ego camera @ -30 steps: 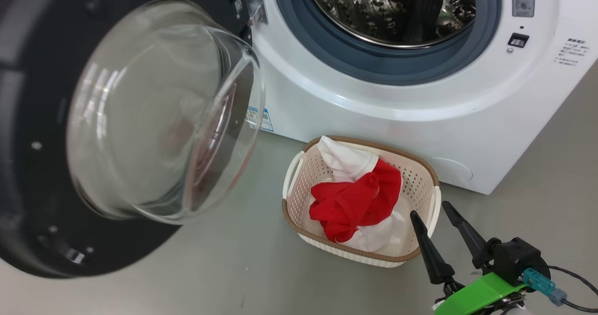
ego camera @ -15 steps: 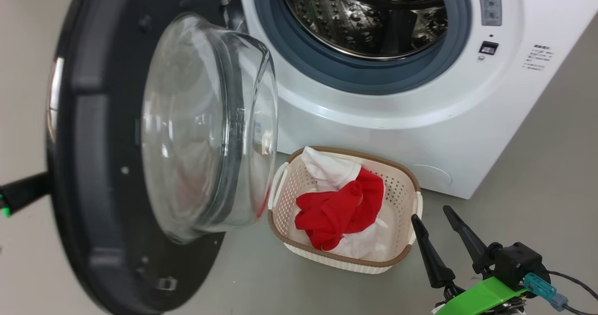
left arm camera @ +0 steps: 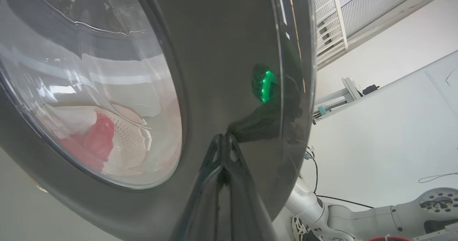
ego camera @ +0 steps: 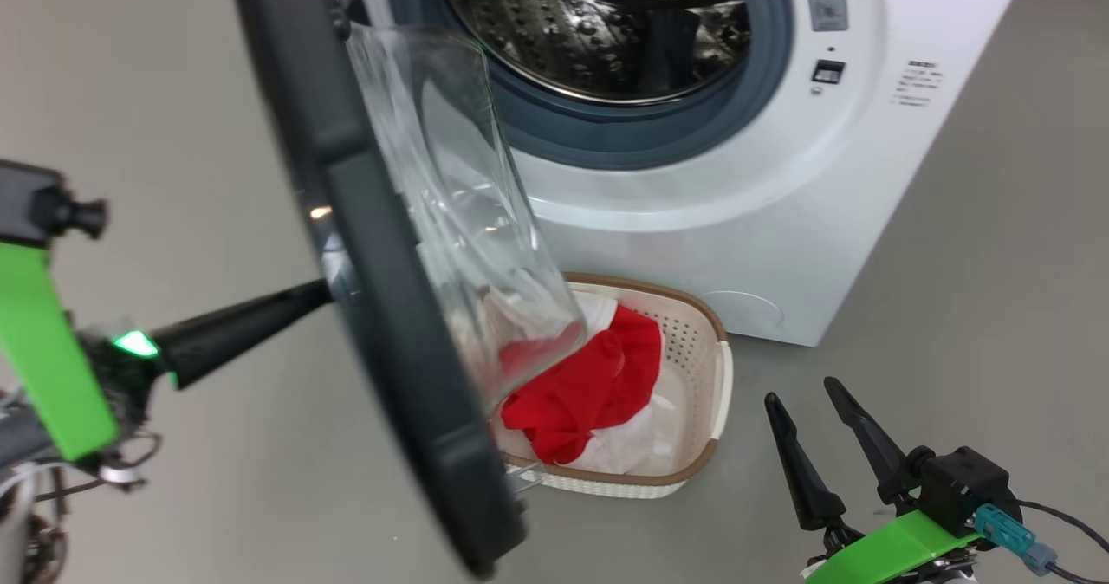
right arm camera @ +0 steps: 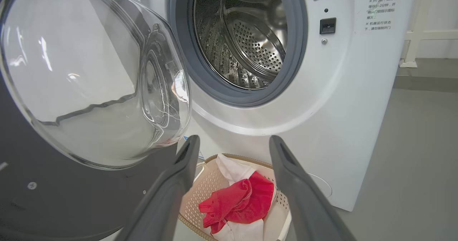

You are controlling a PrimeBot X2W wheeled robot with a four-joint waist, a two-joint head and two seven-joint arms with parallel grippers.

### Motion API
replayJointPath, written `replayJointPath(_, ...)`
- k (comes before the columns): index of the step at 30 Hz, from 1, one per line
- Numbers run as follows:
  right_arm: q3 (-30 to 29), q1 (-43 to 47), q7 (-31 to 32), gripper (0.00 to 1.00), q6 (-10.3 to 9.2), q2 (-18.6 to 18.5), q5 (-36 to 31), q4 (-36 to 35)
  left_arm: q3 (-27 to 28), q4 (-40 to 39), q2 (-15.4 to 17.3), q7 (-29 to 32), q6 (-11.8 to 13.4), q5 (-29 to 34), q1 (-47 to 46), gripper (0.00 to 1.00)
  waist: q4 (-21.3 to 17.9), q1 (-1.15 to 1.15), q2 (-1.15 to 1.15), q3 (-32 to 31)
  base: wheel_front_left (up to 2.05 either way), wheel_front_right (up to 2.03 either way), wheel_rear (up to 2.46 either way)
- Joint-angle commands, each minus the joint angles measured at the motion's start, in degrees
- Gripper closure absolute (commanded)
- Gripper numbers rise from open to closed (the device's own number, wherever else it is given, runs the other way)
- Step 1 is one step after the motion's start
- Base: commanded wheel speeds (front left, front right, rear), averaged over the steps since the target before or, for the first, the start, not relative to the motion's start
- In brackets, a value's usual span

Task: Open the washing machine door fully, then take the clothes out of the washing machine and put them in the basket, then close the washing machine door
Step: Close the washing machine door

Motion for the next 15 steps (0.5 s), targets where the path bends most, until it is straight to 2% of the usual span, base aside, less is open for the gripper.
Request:
replayJointPath(1,1.14,-1.37,-0.37,0.00,0.35,0.05,-0.43,-1.60,1.27,-2.67,1.25,-0.64,-0.39,0.29,-3.03,1.00,-1.53,0.00,0.00,0.24,0.00,0.00,0.00)
replayJointPath(6,1.23,-1.81,-0.37,0.00,0.35,0.38,-0.48,-1.75,-1.35,-4.64,-1.26,-4.78,-0.39,2.29,-3.50,1.00,-4.60,0.00,0.00,0.70,0.00,0.00,0.00)
replayJointPath(15,1.06,-2.86,-0.37,0.00,0.35,0.99,-0.51,-2.15,-6.93,-2.27,-1.54,-14.71,-0.39,7.32,-6.41,1.00,-10.61,0.00,0.00,2.71,0.00,0.00,0.00)
